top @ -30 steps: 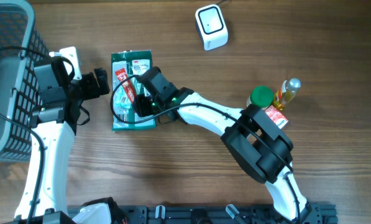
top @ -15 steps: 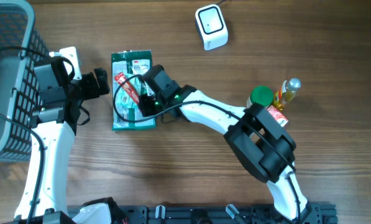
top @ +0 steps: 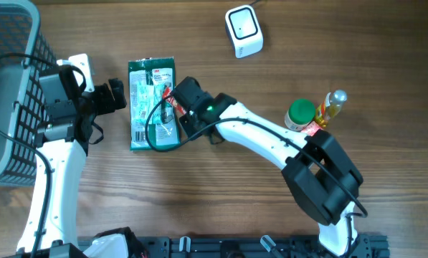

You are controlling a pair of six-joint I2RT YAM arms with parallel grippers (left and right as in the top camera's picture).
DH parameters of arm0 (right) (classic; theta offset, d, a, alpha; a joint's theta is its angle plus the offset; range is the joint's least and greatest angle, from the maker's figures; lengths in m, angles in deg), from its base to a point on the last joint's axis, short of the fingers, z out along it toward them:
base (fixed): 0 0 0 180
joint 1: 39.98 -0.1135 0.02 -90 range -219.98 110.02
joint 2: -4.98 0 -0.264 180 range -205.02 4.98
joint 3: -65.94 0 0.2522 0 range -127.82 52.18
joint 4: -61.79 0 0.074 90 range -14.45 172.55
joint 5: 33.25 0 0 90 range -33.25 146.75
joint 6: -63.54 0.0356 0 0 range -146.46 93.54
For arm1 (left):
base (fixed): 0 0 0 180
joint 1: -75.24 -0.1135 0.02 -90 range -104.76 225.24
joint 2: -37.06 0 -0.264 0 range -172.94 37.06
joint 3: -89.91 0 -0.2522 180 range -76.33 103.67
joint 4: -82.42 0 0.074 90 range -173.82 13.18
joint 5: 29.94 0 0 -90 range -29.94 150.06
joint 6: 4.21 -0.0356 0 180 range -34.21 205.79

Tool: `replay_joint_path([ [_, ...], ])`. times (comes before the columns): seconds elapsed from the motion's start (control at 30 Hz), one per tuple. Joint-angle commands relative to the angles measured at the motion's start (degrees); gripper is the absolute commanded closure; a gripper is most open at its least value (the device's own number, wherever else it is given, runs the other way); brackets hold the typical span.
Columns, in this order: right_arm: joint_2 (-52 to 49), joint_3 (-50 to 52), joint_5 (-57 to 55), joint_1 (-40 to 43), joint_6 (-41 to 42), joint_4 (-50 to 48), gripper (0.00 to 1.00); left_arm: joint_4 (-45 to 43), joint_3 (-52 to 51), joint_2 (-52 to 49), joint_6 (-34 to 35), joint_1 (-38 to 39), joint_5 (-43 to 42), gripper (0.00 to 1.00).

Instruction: Scan the item barcode

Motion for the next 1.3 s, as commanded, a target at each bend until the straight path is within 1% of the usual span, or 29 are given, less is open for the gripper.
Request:
replay_joint_path([
  [0.0,0.1,0.1,-10.1,-3.0,-0.8,2.6,0.96,-0.2,0.4,-0.2,-0.4,-0.3,-0.2,0.0],
  [0.1,0.1,0.1,-15.6,-6.4,-0.9,5.5,0.96,-0.2,0.4,-0.2,-0.4,-0.3,-0.2,0.0],
  [0.13,0.1,0.1,-19.2,-7.9,-0.9,6.0,0.96,-0.2,0.4,-0.2,-0.4,-0.3,-0.2,0.0],
  [0.23,0.1,0.1,-28.5,-12.7,-0.9,6.1,0.96,-0.2,0.4,-0.2,-0.4,-0.3,-0.2,0.0],
  [0.3,0.1,0.6,-32.7,-14.5,-1.3,6.0,0.96,-0.2,0.4,-0.2,-0.4,-0.3,-0.2,0.0],
  [0.37,0.1,2.7,-36.1,-15.4,-3.2,4.1,0.96,-0.2,0.4,-0.2,-0.4,-0.3,-0.2,0.0],
  [0.43,0.1,5.5,-37.8,-15.6,-6.5,0.1,0.96,-0.2,0.4,-0.2,-0.4,-0.3,-0.2,0.0],
  [0.5,0.1,8.5,-37.8,-15.7,-10.6,-4.3,0.96,-0.2,0.4,-0.2,-0.4,-0.3,-0.2,0.0],
  [0.63,0.1,11.1,-36.2,-15.7,-12.7,-8.5,0.96,-0.2,0.4,-0.2,-0.4,-0.3,-0.2,0.0],
  [0.7,0.1,12.0,-34.0,-15.8,-16.3,-10.9,0.96,-0.2,0.4,-0.2,-0.4,-0.3,-0.2,0.0],
  [0.73,0.1,12.9,-33.9,-16.1,-20.5,-12.9,0.96,-0.2,0.4,-0.2,-0.4,-0.3,-0.2,0.0],
  [0.87,0.1,13.5,-33.9,-16.4,-26.5,-13.6,0.96,-0.2,0.4,-0.2,-0.4,-0.3,-0.2,0.0],
  [1.0,0.1,13.6,-31.3,-16.4,-26.5,-13.3,0.95,-0.2,0.4,-0.2,-0.4,-0.3,-0.2,0.0],
  [1.03,0.1,13.6,-29.7,-16.4,-27.1,-13.3,0.91,-0.2,0.4,-0.2,-0.4,-0.3,-0.2,0.0],
  [1.1,0.1,13.6,-28.7,-16.4,-30.2,-13.2,0.87,-0.2,0.4,-0.2,-0.4,-0.3,-0.2,0.0],
  [1.17,0.1,13.6,-28.7,-16.4,-31.1,-12.7,0.74,-0.2,0.4,-0.2,-0.4,-0.3,-0.2,0.0],
  [1.23,0.1,13.6,-28.7,-16.4,-32.2,-11.6,0.56,-0.2,0.4,-0.2,-0.4,-0.3,-0.2,0.0],
  [1.27,0.1,13.6,-28.7,-16.4,-32.9,-11.1,0.53,-0.2,0.4,-0.2,-0.4,-0.3,-0.2,0.0],
])
